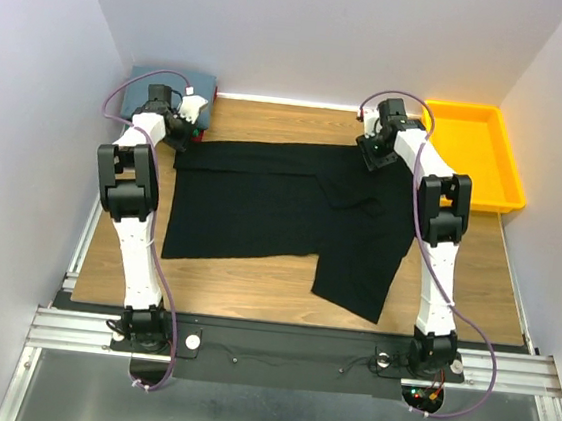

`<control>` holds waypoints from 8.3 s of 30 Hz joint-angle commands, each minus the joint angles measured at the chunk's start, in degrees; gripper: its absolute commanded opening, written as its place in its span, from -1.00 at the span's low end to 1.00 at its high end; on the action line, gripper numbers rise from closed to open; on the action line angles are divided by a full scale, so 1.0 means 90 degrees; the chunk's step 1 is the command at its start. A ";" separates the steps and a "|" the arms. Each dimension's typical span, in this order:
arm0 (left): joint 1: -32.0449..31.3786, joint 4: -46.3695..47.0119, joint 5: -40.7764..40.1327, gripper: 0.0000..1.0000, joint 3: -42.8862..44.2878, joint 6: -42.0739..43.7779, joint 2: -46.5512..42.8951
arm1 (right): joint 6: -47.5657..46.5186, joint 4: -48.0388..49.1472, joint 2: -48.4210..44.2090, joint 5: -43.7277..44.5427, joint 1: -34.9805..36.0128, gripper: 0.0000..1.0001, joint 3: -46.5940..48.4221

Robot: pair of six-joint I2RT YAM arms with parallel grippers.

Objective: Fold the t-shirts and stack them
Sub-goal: Fold the tshirt

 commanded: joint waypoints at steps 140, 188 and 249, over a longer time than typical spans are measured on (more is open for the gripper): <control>-0.4670 0.0039 0.1565 -1.00 -0.0390 0.3759 -0.0928 | -0.2972 -0.1344 -0.3169 -0.2069 -0.0067 -0.93 -0.3665; -0.0286 -0.0753 0.1165 -0.63 -0.3193 0.0995 -0.2160 | -0.1732 -0.1149 -0.2153 -0.1912 -0.0027 -0.11 -0.3966; 0.0115 -0.1447 0.1262 -0.22 -0.6161 0.2500 -0.6270 | -0.4613 0.0013 -0.8150 -0.1385 0.1065 0.47 -0.9348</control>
